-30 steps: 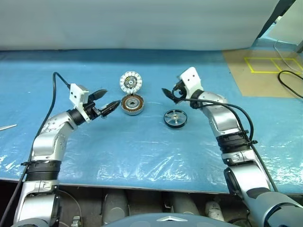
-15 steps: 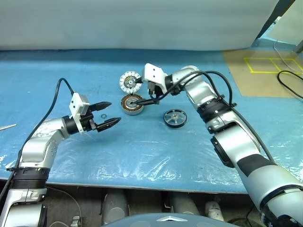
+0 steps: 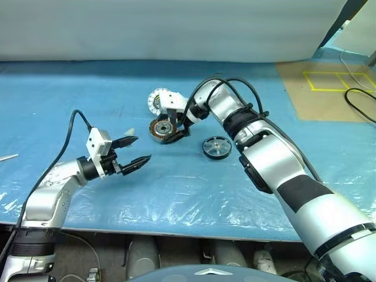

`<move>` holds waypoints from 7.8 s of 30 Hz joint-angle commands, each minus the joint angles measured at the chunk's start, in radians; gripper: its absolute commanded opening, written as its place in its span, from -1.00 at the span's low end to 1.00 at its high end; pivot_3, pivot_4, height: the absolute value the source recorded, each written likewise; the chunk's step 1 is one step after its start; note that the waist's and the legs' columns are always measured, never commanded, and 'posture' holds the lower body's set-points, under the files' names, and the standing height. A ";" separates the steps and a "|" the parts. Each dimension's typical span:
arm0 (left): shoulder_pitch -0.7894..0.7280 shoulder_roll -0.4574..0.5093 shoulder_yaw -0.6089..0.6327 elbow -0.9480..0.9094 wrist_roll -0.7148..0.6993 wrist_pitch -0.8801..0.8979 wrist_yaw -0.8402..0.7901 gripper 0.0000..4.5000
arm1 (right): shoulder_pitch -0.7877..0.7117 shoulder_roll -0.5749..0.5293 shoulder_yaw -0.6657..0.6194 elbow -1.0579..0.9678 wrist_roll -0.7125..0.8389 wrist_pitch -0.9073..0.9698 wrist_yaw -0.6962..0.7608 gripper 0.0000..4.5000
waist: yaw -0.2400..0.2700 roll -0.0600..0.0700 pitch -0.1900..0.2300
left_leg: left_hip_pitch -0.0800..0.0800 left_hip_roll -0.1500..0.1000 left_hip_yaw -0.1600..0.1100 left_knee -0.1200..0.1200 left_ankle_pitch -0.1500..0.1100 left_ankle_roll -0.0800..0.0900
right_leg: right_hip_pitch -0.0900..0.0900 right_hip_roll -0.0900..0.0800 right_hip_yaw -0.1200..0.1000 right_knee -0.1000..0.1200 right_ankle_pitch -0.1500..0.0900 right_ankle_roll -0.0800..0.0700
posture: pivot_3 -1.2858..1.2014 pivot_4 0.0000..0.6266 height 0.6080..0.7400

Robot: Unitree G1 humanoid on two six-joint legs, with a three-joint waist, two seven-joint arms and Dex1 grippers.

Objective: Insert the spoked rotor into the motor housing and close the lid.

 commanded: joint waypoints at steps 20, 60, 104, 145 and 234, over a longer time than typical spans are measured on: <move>0.134 -0.028 0.040 -0.161 -0.020 0.001 0.118 0.99 | 0.009 0.088 0.044 0.083 -0.230 -0.044 -0.272 1.00 | -0.001 0.001 0.000 | 0.000 0.003 0.000 0.001 0.000 0.000 | 0.000 0.002 -0.001 0.001 0.000 0.000 | 0.03 -0.52 1.00; 0.050 -0.047 0.026 -0.097 -0.039 0.029 0.113 1.00 | 0.157 -0.028 0.015 -0.332 -0.111 0.108 0.274 -0.11 | 0.002 0.001 0.000 | 0.003 0.006 0.003 0.007 -0.002 0.002 | 0.001 0.001 -0.002 0.014 -0.005 -0.009 | 0.03 -0.52 1.00; 0.008 -0.026 -0.002 -0.084 -0.065 0.120 0.056 1.00 | 0.195 -0.181 0.232 -1.057 0.108 0.925 0.299 0.35 | 0.002 0.000 0.000 | 0.008 0.005 0.003 0.004 -0.002 -0.006 | 0.003 0.002 -0.001 0.014 -0.005 -0.008 | 0.03 -0.52 1.00; -0.160 -0.139 0.047 0.518 0.215 -0.310 0.189 1.00 | 0.882 -0.271 -0.446 -1.627 0.581 1.160 -0.628 0.35 | 0.030 0.000 0.000 | 0.011 0.002 0.002 0.001 0.000 -0.009 | 0.004 0.002 0.003 0.009 -0.003 0.001 | 0.03 -0.52 1.00; -0.054 -0.048 0.035 0.237 0.112 -0.149 0.028 -0.68 | 0.901 -0.404 -0.394 -1.563 0.678 1.047 -0.602 0.37 | 0.032 0.003 -0.002 | 0.013 -0.002 0.002 -0.013 -0.001 -0.009 | 0.008 0.001 0.003 -0.007 0.000 0.008 | 0.03 -0.52 1.00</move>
